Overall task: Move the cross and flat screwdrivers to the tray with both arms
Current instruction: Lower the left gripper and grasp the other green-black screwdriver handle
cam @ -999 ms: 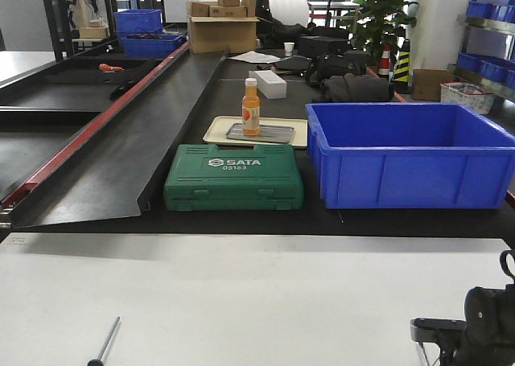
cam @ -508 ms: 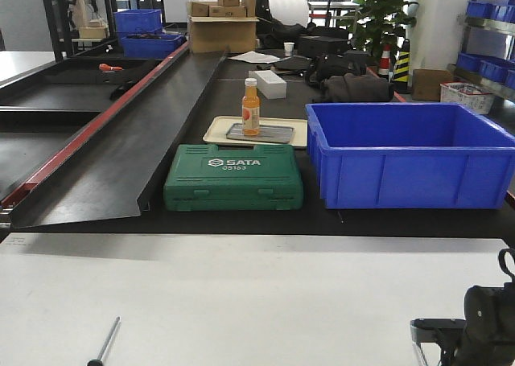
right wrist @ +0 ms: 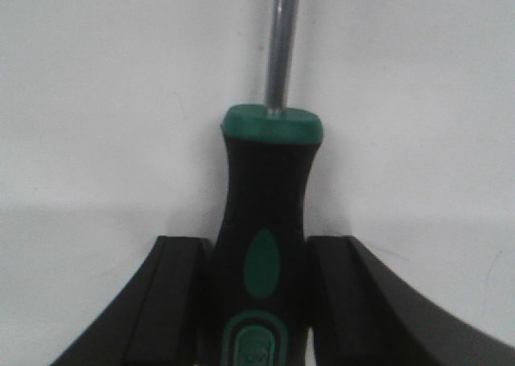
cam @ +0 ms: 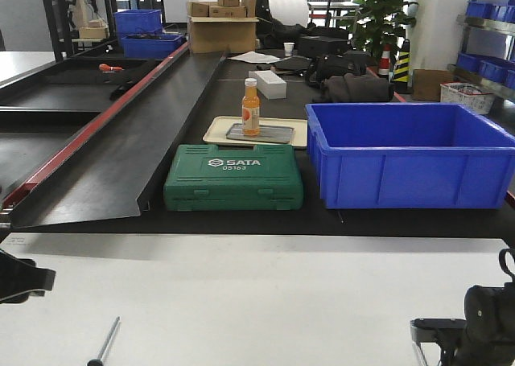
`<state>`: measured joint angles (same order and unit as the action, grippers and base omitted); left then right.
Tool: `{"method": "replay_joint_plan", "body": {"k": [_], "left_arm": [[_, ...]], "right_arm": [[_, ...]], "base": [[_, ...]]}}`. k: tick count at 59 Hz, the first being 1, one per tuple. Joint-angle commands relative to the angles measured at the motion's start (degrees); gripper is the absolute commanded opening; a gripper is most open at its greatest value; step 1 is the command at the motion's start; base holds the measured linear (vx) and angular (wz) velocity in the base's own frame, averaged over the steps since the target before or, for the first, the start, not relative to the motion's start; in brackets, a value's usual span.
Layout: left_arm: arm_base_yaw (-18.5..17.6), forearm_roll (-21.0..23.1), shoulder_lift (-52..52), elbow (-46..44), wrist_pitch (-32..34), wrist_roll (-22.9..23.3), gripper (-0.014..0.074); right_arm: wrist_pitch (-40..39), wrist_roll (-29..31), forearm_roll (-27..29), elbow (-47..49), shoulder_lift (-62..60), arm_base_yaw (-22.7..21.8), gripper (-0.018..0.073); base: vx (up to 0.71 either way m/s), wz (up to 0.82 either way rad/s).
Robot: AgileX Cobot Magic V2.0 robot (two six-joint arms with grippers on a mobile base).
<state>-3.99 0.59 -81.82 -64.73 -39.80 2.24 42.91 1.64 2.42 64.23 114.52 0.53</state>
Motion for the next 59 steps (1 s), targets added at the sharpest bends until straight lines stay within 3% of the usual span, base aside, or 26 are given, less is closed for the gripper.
{"method": "replay_joint_plan", "body": {"k": [1, 13, 22, 59], "left_arm": [[-0.1, 1.5, -4.5, -5.4, -0.7, 0.7, 0.0524], [-0.1, 5.1, -14.7, -9.2, -2.6, 0.1, 0.0524], [-0.2, 7.7, -19.8, -9.9, -3.4, -3.1, 0.0524], [-0.4, 7.9, -32.9, -10.6, -2.7, -5.6, 0.0524]], "right_arm": [[-0.2, 0.5, 1.6, 0.4, -1.1, -0.1, -0.0008], [-0.2, 0.5, 1.6, 0.4, -1.1, -0.1, -0.0008], [-0.4, 0.5, 1.6, 0.4, -1.1, -0.1, -0.0008], [-1.0, 0.1, 1.9, 0.4, -1.1, -0.1, -0.0008]], "base": [[0.0, 0.0], [0.0, 0.0], [0.0, 0.0], [0.0, 0.0]]}}
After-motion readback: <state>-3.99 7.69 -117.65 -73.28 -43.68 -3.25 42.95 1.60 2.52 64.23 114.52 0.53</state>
